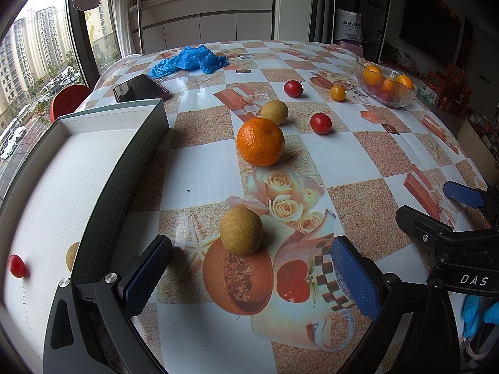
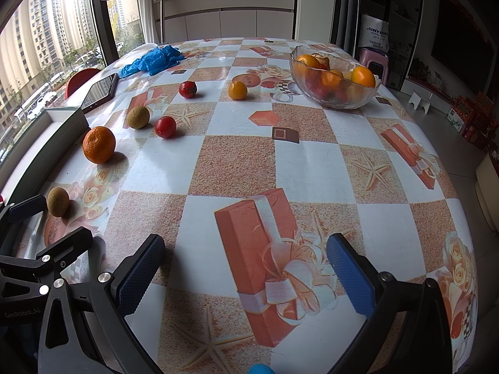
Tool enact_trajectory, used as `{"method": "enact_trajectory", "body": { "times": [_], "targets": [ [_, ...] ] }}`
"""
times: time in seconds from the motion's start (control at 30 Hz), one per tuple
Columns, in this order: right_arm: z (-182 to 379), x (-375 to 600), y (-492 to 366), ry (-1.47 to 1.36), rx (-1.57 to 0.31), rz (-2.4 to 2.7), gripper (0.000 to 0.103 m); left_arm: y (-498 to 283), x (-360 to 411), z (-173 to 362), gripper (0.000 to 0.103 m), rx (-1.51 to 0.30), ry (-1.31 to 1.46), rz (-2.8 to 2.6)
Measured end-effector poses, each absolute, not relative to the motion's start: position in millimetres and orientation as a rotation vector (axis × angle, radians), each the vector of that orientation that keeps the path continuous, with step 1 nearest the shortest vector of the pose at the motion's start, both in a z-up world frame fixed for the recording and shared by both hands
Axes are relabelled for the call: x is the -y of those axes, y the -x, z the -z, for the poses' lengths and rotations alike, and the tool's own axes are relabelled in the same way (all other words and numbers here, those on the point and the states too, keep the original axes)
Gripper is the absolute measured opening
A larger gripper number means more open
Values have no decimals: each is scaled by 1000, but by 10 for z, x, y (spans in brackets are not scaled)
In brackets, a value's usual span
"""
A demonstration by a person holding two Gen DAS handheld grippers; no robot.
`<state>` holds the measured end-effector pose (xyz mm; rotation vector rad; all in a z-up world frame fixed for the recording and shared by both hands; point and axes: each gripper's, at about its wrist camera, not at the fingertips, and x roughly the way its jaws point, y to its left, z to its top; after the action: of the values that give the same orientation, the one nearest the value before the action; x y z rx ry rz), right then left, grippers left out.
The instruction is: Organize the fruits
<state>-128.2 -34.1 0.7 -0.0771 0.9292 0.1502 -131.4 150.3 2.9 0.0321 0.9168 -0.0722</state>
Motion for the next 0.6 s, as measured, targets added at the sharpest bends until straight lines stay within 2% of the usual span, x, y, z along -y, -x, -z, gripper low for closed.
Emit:
{"method": "enact_trajectory", "body": {
  "times": [0.6],
  "targets": [
    [-56, 325, 1218, 91, -979, -160, 103, 1260, -1501, -27, 102, -934, -40, 93]
  ]
}}
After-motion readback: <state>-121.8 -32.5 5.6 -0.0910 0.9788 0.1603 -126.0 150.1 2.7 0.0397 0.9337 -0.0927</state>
